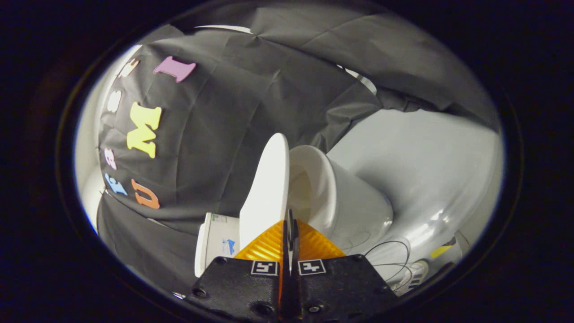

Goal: Open the toilet lid.

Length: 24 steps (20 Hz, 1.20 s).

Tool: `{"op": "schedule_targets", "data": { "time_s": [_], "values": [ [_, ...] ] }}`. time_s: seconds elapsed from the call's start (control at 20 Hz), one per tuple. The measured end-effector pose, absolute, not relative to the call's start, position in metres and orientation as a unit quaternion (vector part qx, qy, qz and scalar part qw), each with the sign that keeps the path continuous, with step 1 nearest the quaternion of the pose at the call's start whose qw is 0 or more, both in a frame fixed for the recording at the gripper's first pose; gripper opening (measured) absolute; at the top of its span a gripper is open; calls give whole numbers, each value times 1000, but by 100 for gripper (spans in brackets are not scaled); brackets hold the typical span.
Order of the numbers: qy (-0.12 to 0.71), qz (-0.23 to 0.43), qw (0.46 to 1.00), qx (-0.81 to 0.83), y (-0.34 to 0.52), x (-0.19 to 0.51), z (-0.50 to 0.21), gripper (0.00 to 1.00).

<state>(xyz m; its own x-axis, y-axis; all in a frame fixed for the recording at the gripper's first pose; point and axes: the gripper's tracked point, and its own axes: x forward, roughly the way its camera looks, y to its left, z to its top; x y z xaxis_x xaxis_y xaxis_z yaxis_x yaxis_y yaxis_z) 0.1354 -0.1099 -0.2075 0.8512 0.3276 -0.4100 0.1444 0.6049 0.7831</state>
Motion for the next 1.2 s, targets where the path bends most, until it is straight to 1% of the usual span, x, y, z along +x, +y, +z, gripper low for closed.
{"op": "schedule_targets", "data": {
  "time_s": [0.75,1.2],
  "values": [
    [227,53,900,368,-71,125,-125,4],
    [210,44,922,322,-49,122,-97,4]
  ]
}}
